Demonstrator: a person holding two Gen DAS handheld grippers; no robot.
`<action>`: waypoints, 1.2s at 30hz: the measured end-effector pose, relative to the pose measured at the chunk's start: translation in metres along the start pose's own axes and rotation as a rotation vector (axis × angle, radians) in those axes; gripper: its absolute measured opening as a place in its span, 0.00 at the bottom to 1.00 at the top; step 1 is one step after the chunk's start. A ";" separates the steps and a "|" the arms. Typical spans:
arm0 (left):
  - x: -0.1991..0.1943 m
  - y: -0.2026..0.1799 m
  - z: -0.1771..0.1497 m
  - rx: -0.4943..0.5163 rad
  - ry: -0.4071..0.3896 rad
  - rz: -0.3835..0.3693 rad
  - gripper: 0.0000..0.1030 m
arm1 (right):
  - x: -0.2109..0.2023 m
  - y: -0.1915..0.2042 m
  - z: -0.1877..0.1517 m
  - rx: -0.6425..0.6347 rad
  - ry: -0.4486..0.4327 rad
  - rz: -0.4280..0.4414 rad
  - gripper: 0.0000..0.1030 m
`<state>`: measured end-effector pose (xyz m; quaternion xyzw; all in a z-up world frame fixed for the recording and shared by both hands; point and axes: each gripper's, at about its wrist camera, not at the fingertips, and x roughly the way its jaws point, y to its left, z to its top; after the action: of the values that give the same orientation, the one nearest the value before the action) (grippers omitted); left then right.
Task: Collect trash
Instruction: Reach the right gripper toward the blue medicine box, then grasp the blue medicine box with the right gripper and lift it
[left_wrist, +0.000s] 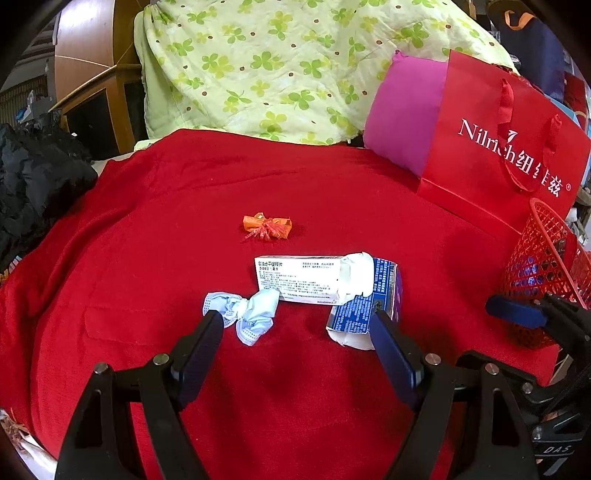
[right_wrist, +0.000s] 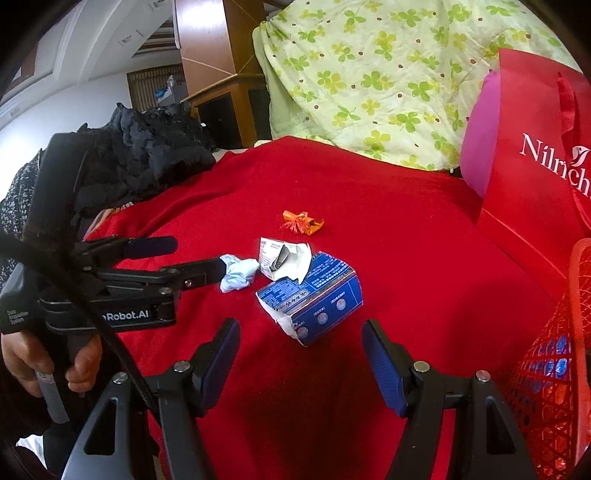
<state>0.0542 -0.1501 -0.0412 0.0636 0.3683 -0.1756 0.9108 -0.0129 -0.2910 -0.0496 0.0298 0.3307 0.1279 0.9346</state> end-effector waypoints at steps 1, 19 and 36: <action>0.001 0.001 0.000 -0.001 -0.001 0.000 0.79 | 0.002 0.001 0.000 -0.003 0.005 -0.003 0.69; 0.011 0.032 -0.013 -0.058 -0.028 -0.013 0.79 | 0.031 0.015 -0.006 -0.046 0.076 -0.012 0.69; 0.023 0.071 -0.041 -0.084 -0.076 -0.009 0.79 | 0.063 -0.010 0.013 0.132 0.089 -0.084 0.69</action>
<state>0.0691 -0.0802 -0.0872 0.0170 0.3407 -0.1664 0.9252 0.0441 -0.2840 -0.0791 0.0717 0.3805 0.0675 0.9195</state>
